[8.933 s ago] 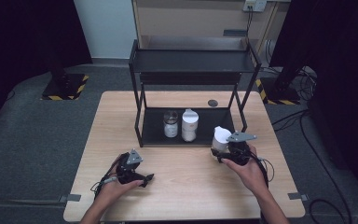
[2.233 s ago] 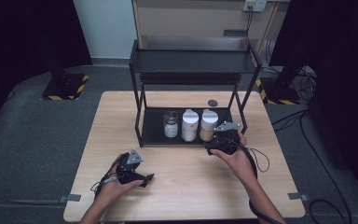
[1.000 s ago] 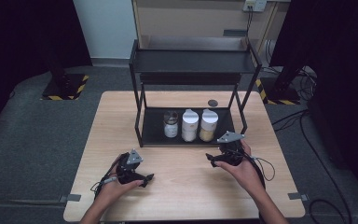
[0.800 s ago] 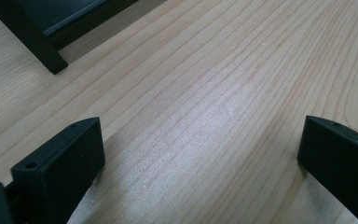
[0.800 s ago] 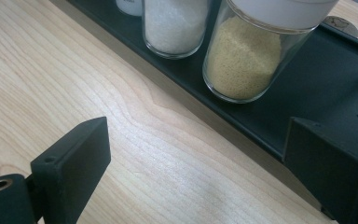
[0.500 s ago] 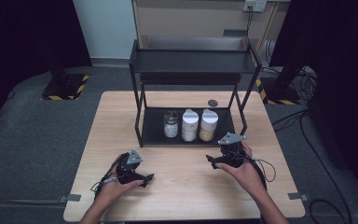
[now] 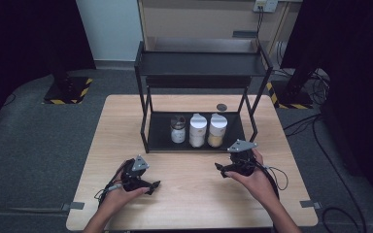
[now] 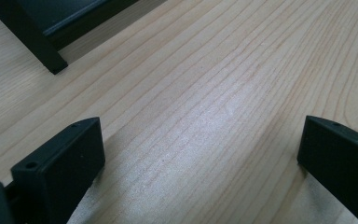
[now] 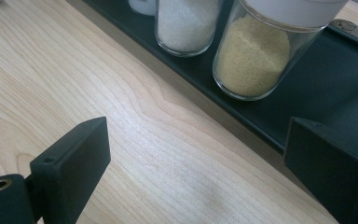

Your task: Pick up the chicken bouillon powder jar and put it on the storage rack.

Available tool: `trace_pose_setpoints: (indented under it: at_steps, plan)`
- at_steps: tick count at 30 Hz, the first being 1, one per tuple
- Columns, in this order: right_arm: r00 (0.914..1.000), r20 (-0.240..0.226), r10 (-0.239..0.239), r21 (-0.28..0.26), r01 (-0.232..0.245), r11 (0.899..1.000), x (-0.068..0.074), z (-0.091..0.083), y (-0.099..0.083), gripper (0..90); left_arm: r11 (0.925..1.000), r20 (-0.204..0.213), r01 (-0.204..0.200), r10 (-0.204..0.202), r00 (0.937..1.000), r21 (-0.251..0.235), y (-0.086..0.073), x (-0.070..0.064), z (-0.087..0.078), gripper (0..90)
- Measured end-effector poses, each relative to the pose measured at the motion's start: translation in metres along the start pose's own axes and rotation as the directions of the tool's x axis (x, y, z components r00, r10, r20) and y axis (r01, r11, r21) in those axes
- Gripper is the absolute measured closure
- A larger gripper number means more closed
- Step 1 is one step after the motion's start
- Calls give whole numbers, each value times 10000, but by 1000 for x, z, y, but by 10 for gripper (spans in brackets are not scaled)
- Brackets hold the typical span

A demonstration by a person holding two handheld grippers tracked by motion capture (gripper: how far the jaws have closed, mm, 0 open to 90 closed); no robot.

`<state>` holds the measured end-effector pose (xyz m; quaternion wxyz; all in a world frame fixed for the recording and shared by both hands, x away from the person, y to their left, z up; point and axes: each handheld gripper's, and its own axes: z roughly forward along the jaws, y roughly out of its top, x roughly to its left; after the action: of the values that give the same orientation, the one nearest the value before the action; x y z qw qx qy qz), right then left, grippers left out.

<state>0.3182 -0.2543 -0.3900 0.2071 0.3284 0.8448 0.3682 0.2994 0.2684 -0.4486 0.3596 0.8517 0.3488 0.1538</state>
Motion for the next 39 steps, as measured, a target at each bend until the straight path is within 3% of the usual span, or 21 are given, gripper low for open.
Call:
trace_pose_setpoints:
  at_steps: [39]
  plan:
    - [9985,-481,-256,-205,247,9995,-4,-3,-17,77,10000,0,1,-1,10000,0,0,0,0,0]
